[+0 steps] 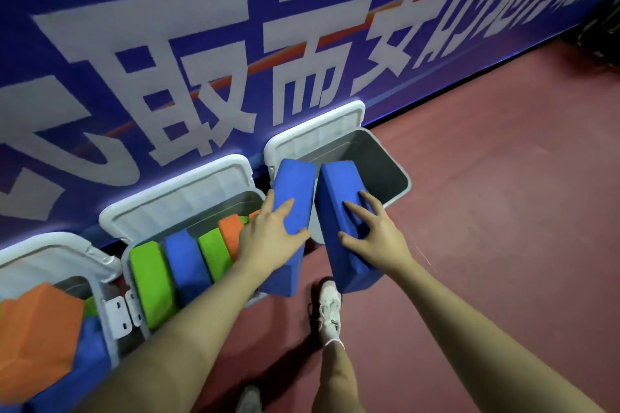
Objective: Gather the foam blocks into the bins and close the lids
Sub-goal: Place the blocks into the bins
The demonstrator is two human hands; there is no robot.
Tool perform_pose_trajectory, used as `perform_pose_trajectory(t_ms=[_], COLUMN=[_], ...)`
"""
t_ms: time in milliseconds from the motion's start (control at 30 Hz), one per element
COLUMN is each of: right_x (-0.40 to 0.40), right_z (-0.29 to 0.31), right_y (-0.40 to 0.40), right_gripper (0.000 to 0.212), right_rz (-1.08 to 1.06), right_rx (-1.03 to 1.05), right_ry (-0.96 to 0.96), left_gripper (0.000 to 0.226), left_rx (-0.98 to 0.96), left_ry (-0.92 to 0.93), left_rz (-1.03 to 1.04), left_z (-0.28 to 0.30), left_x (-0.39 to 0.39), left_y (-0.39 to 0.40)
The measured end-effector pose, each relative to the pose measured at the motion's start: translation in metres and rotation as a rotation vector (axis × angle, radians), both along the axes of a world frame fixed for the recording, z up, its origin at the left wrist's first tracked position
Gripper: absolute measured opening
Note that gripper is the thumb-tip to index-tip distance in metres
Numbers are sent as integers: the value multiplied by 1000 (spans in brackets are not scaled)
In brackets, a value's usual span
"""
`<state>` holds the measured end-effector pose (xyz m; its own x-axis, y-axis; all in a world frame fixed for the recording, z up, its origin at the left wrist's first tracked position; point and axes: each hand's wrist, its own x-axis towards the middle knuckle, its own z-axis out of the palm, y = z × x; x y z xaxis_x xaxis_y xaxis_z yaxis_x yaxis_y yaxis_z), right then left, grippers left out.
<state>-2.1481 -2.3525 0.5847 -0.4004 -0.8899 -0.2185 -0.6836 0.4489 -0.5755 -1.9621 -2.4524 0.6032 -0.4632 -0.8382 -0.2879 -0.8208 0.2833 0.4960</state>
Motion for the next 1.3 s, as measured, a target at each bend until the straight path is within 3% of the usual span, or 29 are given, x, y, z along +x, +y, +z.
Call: perform_pose_trajectory(t_ms=[333,567,700,833,967,1300], right_x=[-142,-173,-179,-176,-165,-90], right_z=[-138,-258,-300,-305,-283,-158], right_y=[-123,-160,-169,-158,-146,-138], right_gripper=[65,65,62,56,49,44], right_rz=[137,164,141,154,154,159], right_rx=[140,162,146,241,249,213], right_ry=[-54,-112,-186,-177,-139,1], left_gripper=[66,60,59,51,48,51], left_rx=[217,259,365,385,282,99], left_ry=[57,153,73,-19,-59,-70], left_rz=[279,536,481,315,176,-73], left_z=[-153,-274,-317,-314,-290,-167], left_x=[-138,-185,-197,-185,-166,-100], left_y=[-83,-106,-118,-111,-107,-116])
